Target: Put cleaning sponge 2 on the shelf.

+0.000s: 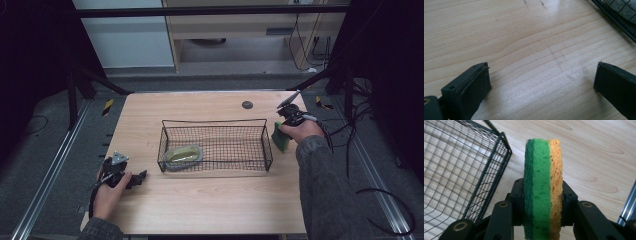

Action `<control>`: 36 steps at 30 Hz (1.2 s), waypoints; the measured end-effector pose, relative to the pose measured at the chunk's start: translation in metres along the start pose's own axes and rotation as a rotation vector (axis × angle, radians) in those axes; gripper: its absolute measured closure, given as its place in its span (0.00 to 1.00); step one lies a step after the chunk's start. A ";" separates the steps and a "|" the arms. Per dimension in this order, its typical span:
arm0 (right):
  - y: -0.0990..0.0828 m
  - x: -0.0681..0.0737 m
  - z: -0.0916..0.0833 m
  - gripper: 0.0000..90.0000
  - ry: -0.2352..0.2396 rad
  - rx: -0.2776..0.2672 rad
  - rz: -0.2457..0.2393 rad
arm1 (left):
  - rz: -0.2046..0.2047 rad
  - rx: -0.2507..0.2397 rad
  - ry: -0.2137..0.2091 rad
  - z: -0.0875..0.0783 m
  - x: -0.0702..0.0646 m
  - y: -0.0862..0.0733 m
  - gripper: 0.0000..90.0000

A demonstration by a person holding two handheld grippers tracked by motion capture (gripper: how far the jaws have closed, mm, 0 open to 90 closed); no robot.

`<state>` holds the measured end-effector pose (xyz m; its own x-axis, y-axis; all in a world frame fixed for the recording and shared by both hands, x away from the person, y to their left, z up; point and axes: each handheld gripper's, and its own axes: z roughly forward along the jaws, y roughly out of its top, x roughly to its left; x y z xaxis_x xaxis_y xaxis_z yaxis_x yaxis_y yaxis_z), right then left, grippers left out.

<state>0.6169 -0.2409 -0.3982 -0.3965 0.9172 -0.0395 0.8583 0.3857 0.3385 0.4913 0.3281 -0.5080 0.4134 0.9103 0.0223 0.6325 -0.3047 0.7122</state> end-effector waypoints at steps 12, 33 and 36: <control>-0.023 0.013 -0.054 0.71 0.021 -0.130 -0.022 | -0.001 -0.002 0.000 0.000 0.000 0.000 0.00; -0.032 0.040 -0.110 0.70 0.047 -0.281 -0.059 | -0.002 -0.002 0.000 0.000 0.000 0.000 0.00; -0.029 0.047 -0.115 0.70 0.054 -0.291 -0.074 | -0.002 -0.002 0.000 0.000 0.000 0.000 0.00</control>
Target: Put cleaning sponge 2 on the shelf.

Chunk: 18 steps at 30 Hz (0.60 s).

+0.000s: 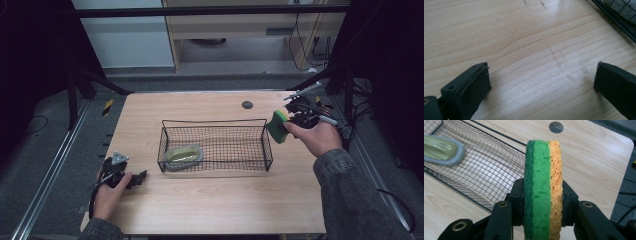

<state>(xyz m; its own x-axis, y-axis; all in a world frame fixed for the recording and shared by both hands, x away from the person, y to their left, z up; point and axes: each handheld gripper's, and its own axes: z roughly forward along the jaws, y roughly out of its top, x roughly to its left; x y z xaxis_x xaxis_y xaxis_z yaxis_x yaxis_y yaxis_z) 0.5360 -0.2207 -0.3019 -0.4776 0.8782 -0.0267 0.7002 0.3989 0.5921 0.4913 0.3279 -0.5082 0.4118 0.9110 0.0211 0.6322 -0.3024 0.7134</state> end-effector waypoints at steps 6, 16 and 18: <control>0.007 0.012 -0.002 0.70 0.013 -0.012 -0.027 | 0.000 0.000 0.000 0.000 0.000 0.000 0.00; 0.013 0.021 0.005 0.70 0.026 -0.005 -0.041 | 0.000 -0.002 -0.002 0.000 0.000 0.000 0.00; 0.014 0.022 0.007 0.70 0.029 -0.004 -0.042 | 0.000 -0.002 -0.002 0.000 0.000 0.000 0.00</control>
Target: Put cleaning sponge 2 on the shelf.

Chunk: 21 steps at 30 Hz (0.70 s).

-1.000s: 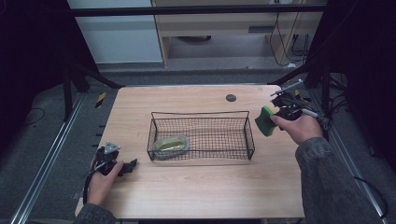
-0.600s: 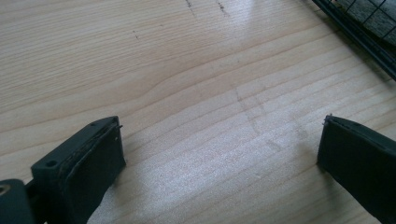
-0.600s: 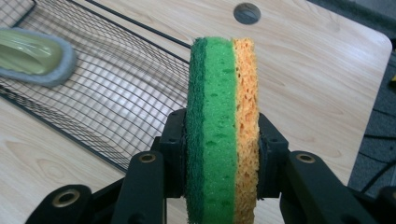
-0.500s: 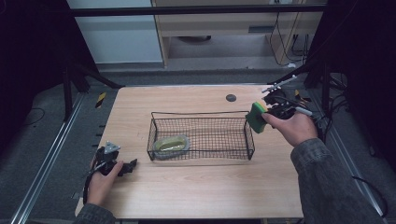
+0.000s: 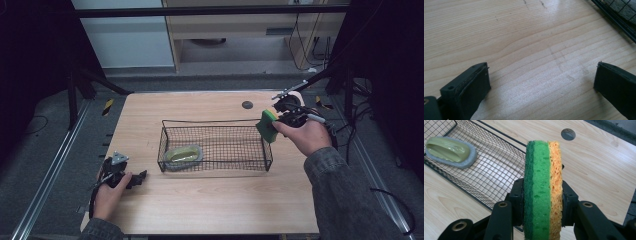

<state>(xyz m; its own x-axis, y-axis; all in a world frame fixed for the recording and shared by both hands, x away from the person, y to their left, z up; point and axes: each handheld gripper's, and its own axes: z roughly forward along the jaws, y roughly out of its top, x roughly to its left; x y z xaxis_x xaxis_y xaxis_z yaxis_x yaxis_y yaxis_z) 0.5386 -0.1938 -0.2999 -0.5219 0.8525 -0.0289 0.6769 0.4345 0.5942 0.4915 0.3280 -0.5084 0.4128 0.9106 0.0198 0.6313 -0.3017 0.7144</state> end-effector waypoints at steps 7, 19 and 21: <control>0.005 0.008 0.006 0.70 0.013 0.001 -0.013 | 0.000 0.000 0.000 0.000 0.000 0.000 0.00; 0.007 0.024 0.024 0.70 0.034 0.017 -0.043 | 0.001 0.000 -0.001 0.000 0.000 0.000 0.00; 0.007 0.025 0.026 0.70 0.036 0.019 -0.039 | 0.001 0.000 -0.001 0.000 0.000 0.000 0.00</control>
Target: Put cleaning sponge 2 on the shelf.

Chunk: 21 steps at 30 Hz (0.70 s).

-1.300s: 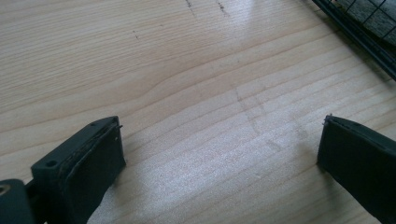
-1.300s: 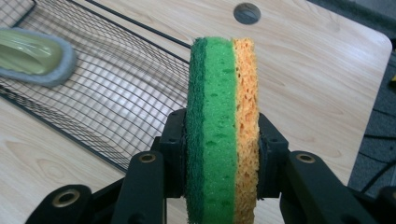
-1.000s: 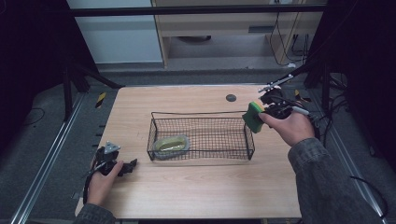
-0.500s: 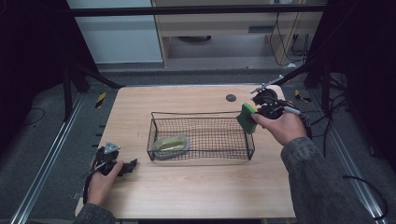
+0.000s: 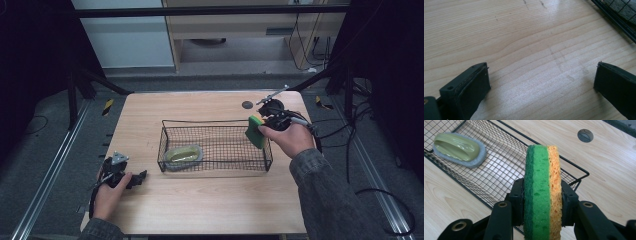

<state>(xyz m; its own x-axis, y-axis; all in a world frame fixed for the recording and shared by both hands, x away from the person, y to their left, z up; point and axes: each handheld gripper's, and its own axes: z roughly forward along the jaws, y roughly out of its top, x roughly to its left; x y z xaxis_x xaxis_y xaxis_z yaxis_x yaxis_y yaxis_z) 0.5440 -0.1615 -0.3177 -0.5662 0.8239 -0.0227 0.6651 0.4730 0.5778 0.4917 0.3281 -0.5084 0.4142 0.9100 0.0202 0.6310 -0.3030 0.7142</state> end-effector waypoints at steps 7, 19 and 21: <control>-0.001 -0.002 0.015 0.70 -0.029 0.032 -0.013 | 0.000 0.000 0.000 0.000 0.000 0.000 0.00; -0.004 -0.012 0.053 0.70 -0.049 0.075 0.009 | 0.005 0.004 -0.001 0.000 0.000 0.000 0.00; -0.005 -0.013 0.059 0.70 -0.058 0.084 0.001 | 0.006 0.004 -0.001 0.000 0.001 0.000 0.00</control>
<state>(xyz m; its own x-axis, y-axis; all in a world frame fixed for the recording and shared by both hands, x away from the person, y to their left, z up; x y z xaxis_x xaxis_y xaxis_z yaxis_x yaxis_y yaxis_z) 0.5763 -0.1560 -0.3686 -0.5377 0.8401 -0.0707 0.7056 0.4944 0.5077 0.4922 0.3285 -0.5081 0.4187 0.9078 0.0234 0.6313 -0.3095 0.7111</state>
